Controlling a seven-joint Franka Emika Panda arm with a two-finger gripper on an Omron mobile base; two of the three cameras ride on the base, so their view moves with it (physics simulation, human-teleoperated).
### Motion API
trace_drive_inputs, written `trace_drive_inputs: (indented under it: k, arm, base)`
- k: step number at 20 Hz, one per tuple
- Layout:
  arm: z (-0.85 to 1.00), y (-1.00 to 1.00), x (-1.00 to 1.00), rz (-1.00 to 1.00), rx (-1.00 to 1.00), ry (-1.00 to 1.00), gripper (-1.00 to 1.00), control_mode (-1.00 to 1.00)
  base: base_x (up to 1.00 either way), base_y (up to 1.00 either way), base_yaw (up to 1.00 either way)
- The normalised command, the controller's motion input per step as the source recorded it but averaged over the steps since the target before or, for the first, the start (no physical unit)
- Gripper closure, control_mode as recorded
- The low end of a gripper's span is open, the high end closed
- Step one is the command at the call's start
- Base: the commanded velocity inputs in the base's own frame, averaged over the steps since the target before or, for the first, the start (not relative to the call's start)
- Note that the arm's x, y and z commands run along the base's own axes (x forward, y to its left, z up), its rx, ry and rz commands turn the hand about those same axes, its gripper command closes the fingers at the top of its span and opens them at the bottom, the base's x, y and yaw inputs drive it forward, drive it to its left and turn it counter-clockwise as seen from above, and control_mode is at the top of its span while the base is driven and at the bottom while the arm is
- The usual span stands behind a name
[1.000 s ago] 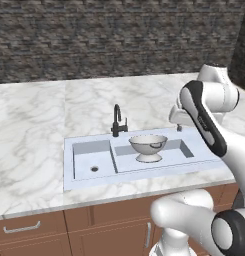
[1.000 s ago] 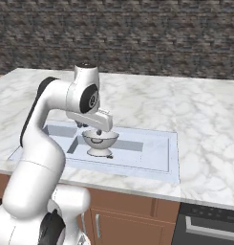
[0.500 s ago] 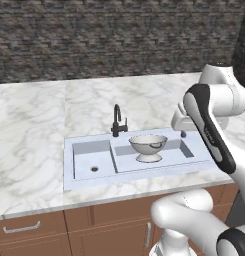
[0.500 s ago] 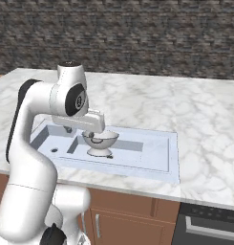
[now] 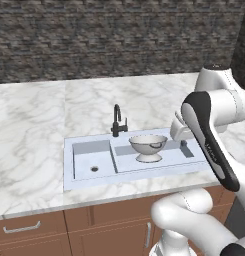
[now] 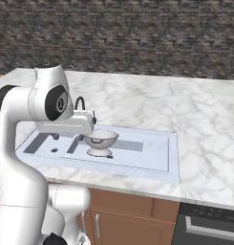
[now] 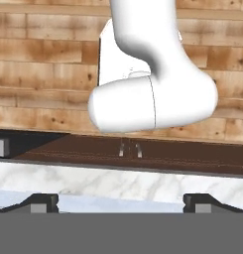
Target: Place the glass cup in the left basin and the colander in the right basin of the sink.
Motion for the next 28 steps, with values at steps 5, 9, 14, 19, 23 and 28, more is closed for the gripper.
trace_drive_inputs:
  k: [5,9,14,19,23,28]
  arm:
    - [0.00,0.02,-0.09,0.08,0.00,0.00,-1.00,-1.00]
    - [0.00,0.00,0.00,0.02,0.00,0.00,-1.00,-1.00]
    - [0.00,0.00,0.00,0.00,0.00,0.00,-1.00,1.00]
    - [0.00,0.00,0.00,0.00,0.00,0.00,-1.00,1.00]
    - [0.00,0.00,0.00,0.00,0.00,0.00,-1.00,1.00]
    - [0.00,0.00,0.00,0.00,0.00,0.00,-1.00,1.00]
  base:
    - [0.00,0.00,0.00]
    - [0.00,0.00,0.00]
    - [0.00,0.00,0.00]
    - [0.00,0.25,0.00]
    - [0.00,0.53,-0.03]
    - [0.00,0.69,-0.07]
